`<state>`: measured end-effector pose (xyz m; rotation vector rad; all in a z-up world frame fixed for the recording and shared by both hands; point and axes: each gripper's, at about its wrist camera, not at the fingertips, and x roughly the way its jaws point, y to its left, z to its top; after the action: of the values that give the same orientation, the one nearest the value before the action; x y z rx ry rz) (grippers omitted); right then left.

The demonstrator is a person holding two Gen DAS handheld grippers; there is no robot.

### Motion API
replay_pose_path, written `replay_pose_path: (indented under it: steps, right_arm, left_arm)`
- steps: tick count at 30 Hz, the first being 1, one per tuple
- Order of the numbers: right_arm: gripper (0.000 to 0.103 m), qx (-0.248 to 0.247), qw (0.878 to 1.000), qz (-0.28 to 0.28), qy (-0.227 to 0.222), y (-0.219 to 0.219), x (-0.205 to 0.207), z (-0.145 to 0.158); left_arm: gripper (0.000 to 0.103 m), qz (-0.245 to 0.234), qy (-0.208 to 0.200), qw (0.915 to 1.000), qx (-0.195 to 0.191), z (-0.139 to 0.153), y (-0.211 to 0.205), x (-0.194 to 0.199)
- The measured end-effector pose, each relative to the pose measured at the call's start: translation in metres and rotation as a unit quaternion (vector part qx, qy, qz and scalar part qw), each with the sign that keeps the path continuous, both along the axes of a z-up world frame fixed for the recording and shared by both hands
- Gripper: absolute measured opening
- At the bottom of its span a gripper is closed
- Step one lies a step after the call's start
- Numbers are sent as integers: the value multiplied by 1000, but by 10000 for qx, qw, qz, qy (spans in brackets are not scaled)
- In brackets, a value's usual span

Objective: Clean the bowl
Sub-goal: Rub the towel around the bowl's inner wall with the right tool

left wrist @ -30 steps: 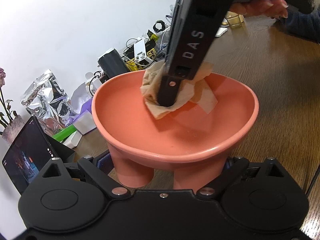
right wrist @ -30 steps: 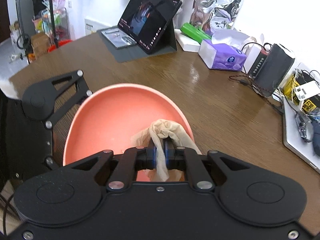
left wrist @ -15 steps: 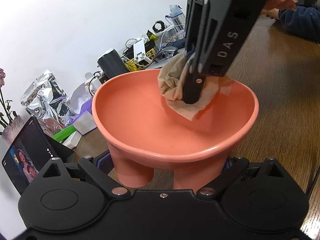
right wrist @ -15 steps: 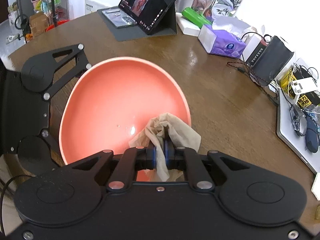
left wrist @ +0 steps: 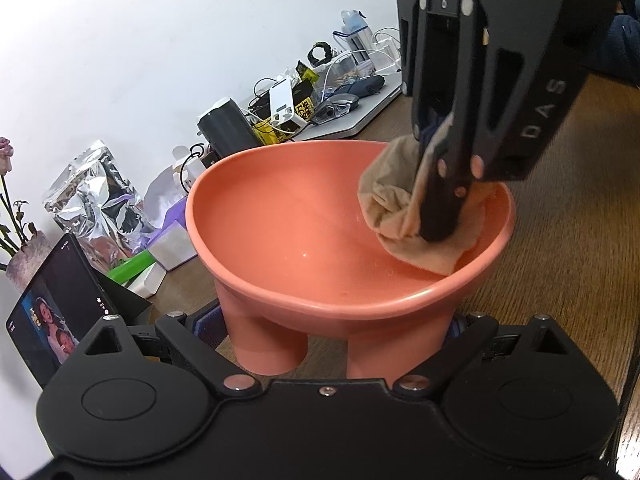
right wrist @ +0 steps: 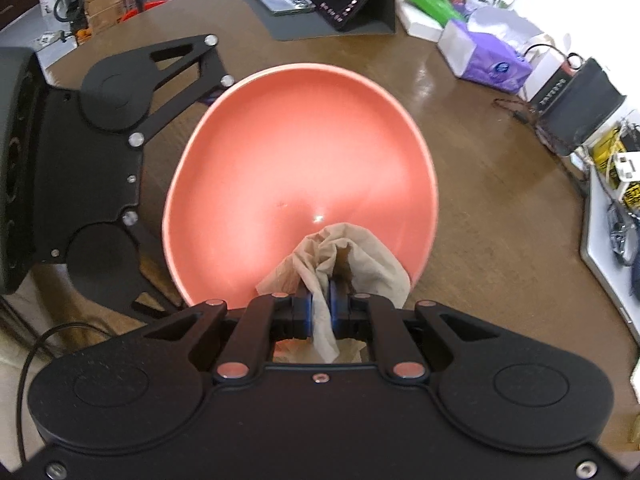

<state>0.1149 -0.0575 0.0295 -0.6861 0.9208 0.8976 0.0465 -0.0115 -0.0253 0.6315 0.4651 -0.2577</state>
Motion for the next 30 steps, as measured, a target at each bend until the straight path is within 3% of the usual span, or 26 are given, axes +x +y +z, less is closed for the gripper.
replay_pose_path:
  steps: [7,14,30]
  right_arm:
    - [9,222,9987,29,460,0,1,2]
    - [9,786,9926,79,918,1,3,6]
    - [9,1940,9768,99,898,7,21,7]
  left_arm:
    - [95,8,-23,10000,19,-4,-4,-8]
    - [95,-25,-26,10000,22,-4,0,-9]
    - [95,-3,-22,10000,5,-7,-6,-16]
